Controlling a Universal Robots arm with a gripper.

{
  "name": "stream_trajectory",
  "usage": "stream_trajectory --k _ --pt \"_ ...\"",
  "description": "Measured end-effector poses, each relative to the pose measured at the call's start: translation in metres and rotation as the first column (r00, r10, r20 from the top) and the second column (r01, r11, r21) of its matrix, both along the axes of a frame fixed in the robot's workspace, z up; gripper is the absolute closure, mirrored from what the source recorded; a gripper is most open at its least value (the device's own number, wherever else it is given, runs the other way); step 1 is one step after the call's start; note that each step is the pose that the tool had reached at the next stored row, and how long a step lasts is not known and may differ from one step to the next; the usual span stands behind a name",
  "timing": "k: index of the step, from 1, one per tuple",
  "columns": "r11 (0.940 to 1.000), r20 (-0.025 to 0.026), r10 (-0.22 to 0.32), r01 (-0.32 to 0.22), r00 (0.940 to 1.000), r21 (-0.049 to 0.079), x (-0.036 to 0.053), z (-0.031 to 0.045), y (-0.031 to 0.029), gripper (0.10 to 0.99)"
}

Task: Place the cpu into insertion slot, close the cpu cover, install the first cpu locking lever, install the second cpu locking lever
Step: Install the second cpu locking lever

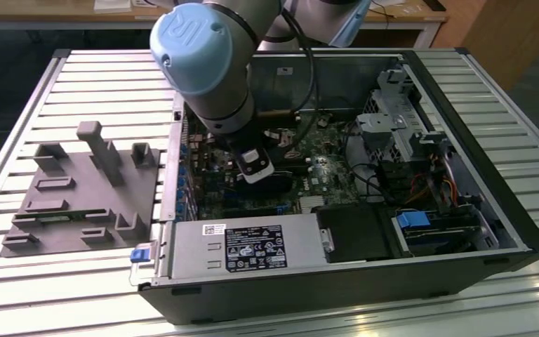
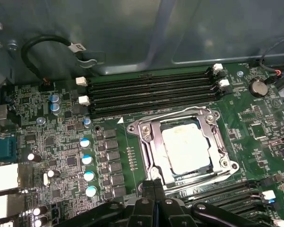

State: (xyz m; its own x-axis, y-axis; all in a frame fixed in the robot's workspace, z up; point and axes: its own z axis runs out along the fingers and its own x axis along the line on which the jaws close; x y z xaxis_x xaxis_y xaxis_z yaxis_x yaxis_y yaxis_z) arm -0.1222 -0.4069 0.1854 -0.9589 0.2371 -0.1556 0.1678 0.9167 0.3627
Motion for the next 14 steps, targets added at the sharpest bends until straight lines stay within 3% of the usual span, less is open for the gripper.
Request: stream_trajectory --k 9,14 --pt "1.0 -0.0001 0.0 0.0 1.0 0.0 -0.0025 -0.0025 0.0009 0.984" --pt "1.0 0.0001 0.0 0.0 1.0 0.0 -0.0025 0.0048 0.0009 0.984"
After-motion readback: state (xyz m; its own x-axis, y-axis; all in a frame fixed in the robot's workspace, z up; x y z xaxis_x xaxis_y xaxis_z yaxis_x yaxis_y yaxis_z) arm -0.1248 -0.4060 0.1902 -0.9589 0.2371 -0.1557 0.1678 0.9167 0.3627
